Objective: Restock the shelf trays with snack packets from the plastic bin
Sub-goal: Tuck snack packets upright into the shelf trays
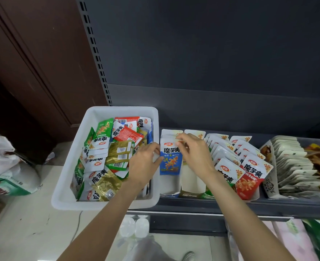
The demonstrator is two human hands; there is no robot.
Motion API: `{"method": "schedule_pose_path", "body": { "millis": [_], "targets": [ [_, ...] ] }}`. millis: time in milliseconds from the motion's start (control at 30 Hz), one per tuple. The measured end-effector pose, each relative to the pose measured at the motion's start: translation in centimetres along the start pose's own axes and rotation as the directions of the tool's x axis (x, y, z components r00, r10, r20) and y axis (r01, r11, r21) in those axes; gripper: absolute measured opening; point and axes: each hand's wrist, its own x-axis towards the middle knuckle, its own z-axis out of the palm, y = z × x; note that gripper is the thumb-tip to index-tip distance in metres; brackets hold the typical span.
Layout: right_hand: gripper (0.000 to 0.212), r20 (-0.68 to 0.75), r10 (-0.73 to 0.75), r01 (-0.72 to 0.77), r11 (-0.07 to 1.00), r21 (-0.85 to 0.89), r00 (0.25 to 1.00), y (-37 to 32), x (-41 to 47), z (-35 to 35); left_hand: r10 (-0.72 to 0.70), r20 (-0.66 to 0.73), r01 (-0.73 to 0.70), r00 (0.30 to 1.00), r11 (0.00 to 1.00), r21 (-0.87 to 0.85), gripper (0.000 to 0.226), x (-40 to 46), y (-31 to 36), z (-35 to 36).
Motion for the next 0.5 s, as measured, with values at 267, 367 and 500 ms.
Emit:
{"method": "schedule_pose_path", "body": {
  "millis": [267, 367, 500],
  "targets": [
    [0.011, -0.095, -0.025, -0.009, 0.938, -0.346, 0.995, 1.4, 0.2, 2.2, -0.049, 0.01, 0.05, 0.999, 0.995, -0.083, 0.019, 1.7, -0.3, -0.1],
    [0.017, -0.208, -0.039, -0.021, 0.96, -0.279, 0.977, 1.7, 0.5, 2.1, -0.088, -0.005, 0.087, 0.996, 0.988, -0.128, 0.023, 1.8, 0.3, -1.0],
    [0.017, -0.287, -0.205, 0.145, 0.966, -0.216, 0.936, 0.3, -0.5, 1.7, 0.016, -0.268, -0.065, 0.963, 0.982, -0.175, 0.022, 0.3, 0.6, -3.5]
  ]
}}
